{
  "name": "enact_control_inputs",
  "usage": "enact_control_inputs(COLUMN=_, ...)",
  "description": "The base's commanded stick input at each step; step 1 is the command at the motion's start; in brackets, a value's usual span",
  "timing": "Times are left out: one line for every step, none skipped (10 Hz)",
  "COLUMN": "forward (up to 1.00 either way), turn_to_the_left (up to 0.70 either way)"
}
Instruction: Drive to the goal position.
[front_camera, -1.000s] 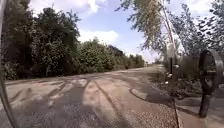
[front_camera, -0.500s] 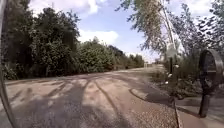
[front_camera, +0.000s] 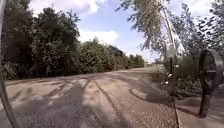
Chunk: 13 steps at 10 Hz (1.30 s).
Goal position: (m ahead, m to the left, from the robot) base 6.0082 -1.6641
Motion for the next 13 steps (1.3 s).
enact_control_inputs(forward=0.04, turn_to_the_left=0.00)
enact_control_inputs(forward=0.04, turn_to_the_left=0.00)
enact_control_inputs(forward=0.03, turn_to_the_left=0.00)
enact_control_inputs(forward=0.00, turn_to_the_left=0.00)
enact_control_inputs(forward=0.02, turn_to_the_left=0.00)
enact_control_inputs(forward=0.03, turn_to_the_left=0.00)
enact_control_inputs(forward=0.04, turn_to_the_left=0.00)
enact_control_inputs(forward=0.04, turn_to_the_left=0.00)
enact_control_inputs(forward=0.04, turn_to_the_left=0.00)
enact_control_inputs(forward=0.04, turn_to_the_left=0.00)
enact_control_inputs(forward=0.04, turn_to_the_left=0.00)
enact_control_inputs(forward=0.04, turn_to_the_left=0.00)
enact_control_inputs(forward=0.04, turn_to_the_left=0.00)
